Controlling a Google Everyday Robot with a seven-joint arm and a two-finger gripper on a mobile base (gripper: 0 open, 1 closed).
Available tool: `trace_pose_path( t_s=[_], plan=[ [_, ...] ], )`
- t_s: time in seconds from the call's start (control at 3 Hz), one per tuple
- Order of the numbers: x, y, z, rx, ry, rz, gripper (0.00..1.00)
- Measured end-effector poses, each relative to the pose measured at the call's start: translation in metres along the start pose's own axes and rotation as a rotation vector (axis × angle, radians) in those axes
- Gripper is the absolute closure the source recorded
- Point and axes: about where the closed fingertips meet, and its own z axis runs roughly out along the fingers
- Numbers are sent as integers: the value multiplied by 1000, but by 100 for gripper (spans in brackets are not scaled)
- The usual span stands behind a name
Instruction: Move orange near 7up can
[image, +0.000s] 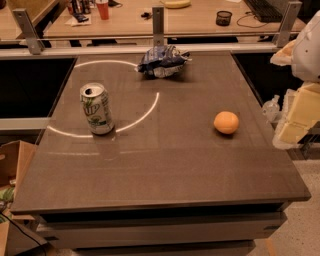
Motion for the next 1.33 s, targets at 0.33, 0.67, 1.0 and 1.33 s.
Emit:
trace_pose_path(
  t_s=[0.33, 0.67, 1.0, 1.33],
  plan=[
    [0, 0, 0, 0, 0, 0, 0],
    [0, -2, -2, 6, -29, 10, 0],
    [2, -7, 0, 11, -119, 9, 0],
    [6, -10, 9, 2, -269, 18, 0]
  ],
)
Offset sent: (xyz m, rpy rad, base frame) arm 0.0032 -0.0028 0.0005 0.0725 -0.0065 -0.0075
